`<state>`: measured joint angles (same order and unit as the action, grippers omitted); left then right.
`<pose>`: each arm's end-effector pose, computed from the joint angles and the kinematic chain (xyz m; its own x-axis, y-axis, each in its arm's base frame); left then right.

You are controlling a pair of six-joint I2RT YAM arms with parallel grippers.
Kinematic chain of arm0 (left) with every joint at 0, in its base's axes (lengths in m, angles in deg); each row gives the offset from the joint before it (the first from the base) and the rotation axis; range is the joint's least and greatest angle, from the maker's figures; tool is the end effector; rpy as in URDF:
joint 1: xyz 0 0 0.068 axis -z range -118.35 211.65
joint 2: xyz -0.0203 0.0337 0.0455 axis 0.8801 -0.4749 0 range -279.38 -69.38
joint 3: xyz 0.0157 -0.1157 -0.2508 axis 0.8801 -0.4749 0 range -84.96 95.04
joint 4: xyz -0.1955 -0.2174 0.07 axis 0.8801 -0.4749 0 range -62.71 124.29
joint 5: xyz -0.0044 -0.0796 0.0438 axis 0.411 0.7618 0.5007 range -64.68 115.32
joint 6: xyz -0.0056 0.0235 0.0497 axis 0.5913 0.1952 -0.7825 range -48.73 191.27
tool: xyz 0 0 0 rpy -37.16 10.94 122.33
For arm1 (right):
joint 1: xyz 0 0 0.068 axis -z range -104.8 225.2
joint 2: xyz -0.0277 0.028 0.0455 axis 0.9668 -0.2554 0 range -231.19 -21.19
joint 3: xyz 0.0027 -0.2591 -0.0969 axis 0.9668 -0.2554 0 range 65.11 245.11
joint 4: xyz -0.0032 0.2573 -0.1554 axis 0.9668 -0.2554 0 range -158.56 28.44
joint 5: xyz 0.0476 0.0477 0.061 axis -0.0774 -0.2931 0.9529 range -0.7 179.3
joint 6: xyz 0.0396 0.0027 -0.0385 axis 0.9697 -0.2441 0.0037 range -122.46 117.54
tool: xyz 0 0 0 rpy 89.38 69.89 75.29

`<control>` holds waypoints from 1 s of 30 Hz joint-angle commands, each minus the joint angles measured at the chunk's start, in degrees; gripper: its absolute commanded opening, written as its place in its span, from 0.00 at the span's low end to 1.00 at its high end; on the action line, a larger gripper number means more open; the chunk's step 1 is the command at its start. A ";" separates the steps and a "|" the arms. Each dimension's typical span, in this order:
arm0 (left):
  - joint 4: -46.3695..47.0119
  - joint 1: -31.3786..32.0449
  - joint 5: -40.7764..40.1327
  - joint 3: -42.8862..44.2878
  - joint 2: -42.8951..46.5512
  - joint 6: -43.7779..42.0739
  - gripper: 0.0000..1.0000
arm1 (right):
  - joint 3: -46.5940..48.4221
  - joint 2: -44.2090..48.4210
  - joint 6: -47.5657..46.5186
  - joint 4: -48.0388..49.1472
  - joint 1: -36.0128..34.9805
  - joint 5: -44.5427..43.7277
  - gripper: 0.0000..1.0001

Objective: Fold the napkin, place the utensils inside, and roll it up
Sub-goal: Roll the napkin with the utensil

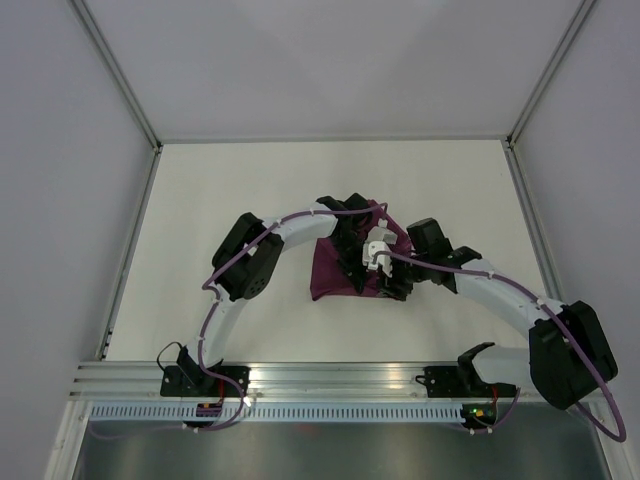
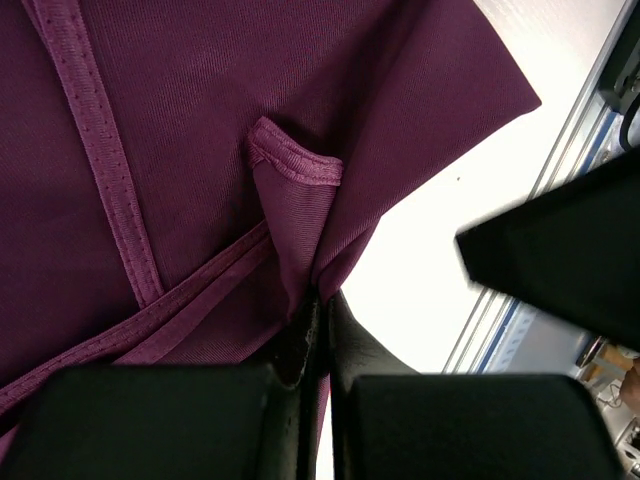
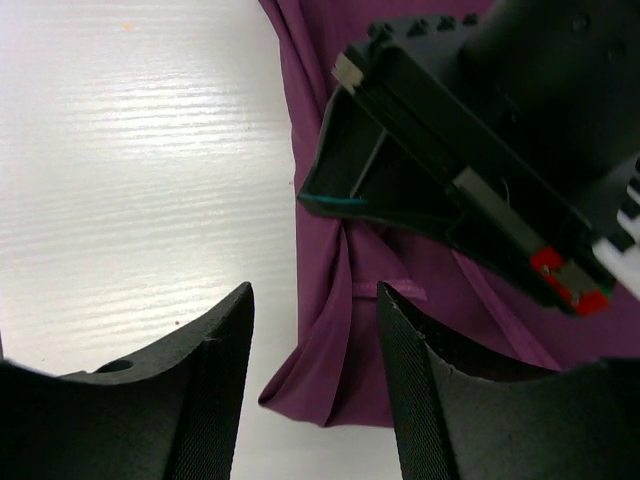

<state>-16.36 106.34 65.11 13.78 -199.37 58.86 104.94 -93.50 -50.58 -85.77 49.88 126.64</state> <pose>0.3263 -0.3566 0.1196 -0.5575 0.7838 -0.2736 0.7416 0.3220 -0.5885 0.2337 0.1359 0.1787 -0.0269 -0.6675 -0.7441 -0.9904 0.1186 -0.0705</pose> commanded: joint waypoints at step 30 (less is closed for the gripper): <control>-1.29 -0.74 0.11 0.75 -2.63 1.51 0.02 | -4.50 -10.92 1.98 18.32 -12.12 -15.37 0.53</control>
<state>-16.65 105.75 67.47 13.87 -200.07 59.08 100.97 -103.82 -48.55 -69.82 38.23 111.93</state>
